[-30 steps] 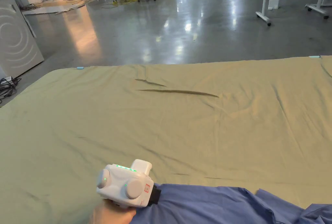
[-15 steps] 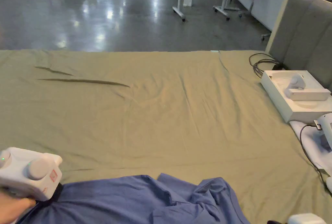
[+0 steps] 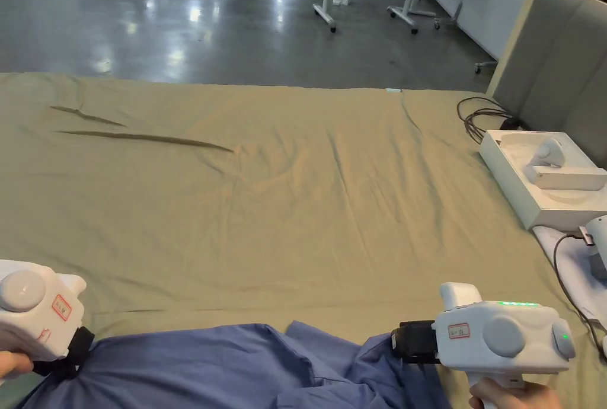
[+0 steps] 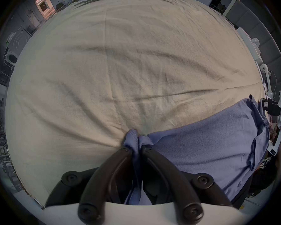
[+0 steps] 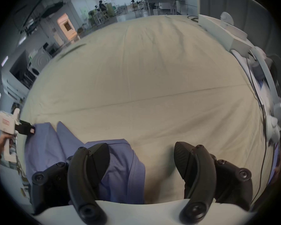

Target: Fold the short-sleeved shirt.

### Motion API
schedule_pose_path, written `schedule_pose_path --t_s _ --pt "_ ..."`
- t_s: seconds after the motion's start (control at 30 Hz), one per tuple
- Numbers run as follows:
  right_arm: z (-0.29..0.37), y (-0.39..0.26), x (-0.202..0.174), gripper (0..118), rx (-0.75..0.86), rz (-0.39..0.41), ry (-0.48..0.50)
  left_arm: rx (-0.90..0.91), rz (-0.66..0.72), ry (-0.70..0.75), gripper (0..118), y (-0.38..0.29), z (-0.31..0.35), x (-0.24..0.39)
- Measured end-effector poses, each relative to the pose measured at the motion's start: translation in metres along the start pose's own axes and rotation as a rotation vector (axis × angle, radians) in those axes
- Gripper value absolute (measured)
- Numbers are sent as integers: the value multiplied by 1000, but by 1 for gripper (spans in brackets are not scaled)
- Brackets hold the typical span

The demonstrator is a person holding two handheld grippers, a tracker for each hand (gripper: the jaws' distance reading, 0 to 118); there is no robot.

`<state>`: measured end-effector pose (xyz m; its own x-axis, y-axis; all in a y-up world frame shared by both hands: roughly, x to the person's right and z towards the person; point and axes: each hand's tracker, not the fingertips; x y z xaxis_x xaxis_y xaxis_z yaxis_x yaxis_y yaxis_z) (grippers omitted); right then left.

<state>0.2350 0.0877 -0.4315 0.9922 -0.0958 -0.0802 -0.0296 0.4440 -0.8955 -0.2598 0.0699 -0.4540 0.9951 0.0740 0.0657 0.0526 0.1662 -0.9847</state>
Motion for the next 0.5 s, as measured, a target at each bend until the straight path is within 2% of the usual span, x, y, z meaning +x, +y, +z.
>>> schedule_pose_path --t_s 0.03,0.07,0.13,0.17,0.3,0.4,0.47,0.5 --pt "-14 4 11 89 -5 26 -16 0 -1 1 11 0 0 1" --pt "-15 4 6 83 -6 70 -49 -1 -5 5 11 -1 1 4" --pt "-13 -1 -6 61 0 143 -116 2 -20 19 11 0 1 1" --pt "-17 -2 -3 48 17 151 -79 3 -27 27 11 1 1 0" --pt "-21 -5 -8 7 -5 137 -45 12 -39 38 11 5 -13 -8" --pt "-22 -5 -2 6 -4 116 -32 53 -34 31 11 -5 -13 -10" --pt "-2 -10 -7 6 50 34 51 128 -61 14 11 -18 -6 -15" --pt "12 -14 -6 6 98 9 96 173 -15 -5 9 -27 3 -19"
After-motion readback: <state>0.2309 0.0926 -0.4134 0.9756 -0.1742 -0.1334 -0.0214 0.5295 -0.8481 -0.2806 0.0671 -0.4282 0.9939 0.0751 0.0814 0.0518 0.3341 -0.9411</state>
